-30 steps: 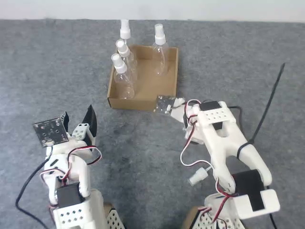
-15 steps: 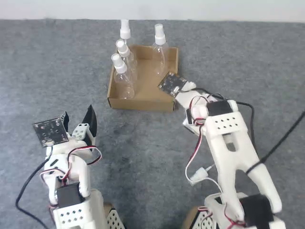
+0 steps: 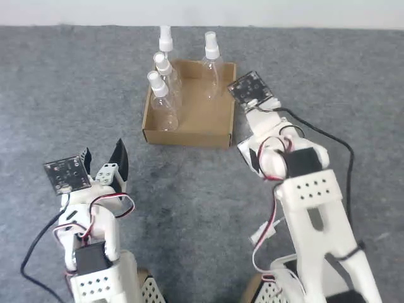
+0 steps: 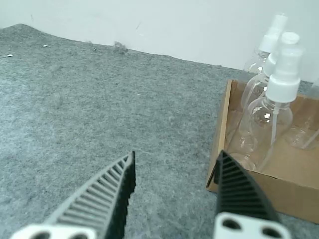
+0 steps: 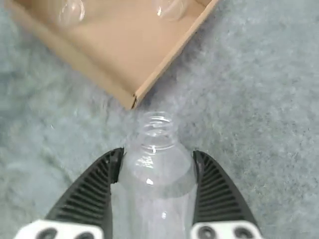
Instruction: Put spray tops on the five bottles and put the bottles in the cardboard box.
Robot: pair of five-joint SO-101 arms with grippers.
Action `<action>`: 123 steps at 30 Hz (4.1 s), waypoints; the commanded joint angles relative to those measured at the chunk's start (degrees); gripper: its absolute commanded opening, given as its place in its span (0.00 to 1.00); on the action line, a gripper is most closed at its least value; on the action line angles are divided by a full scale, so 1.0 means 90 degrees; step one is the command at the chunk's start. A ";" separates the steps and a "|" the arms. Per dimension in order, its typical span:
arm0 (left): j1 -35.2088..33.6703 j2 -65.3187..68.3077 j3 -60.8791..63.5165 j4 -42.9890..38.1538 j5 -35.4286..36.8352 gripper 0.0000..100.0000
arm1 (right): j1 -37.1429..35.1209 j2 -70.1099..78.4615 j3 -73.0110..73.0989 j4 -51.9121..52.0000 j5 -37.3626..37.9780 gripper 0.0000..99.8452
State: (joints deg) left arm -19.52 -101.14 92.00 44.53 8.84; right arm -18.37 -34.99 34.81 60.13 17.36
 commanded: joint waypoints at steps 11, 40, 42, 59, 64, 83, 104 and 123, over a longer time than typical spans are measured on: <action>0.0010 -0.0098 -0.0083 -0.0195 -0.0068 0.24 | -0.0034 -0.2720 0.1436 -0.0269 -0.0488 0.03; 0.0020 -0.0098 -0.0083 -0.0186 -0.0059 0.24 | 0.0669 -0.6979 0.3126 -0.0239 -0.1104 0.03; 0.0020 -0.0098 -0.0083 -0.0186 -0.0049 0.24 | 0.0845 -0.7311 0.3243 -0.0239 -0.1114 0.03; 0.0928 -0.0098 -0.0190 -0.0156 -0.0049 0.24 | 0.1333 -0.7683 0.3331 -0.0288 -0.1368 0.03; 0.1436 -0.0098 -0.0611 0.0264 -0.0049 0.24 | 0.1333 -0.7692 0.3018 -0.0005 -0.1387 0.03; 0.5021 -0.0039 -0.1187 0.1465 -0.0674 0.24 | 0.2437 -0.7692 0.2696 0.0024 -0.1778 0.03; 0.7258 0.4171 -0.1890 -0.0029 -0.0957 0.28 | 0.3424 -0.7692 0.2618 0.0024 -0.2168 0.03; 0.7941 0.8176 -0.3531 -0.0576 -0.0996 0.27 | 0.3414 -0.7692 0.2637 0.0044 -0.2129 0.03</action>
State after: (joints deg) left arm 50.73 -30.64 65.45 38.99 0.57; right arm 11.78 -104.09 62.07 60.75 -1.45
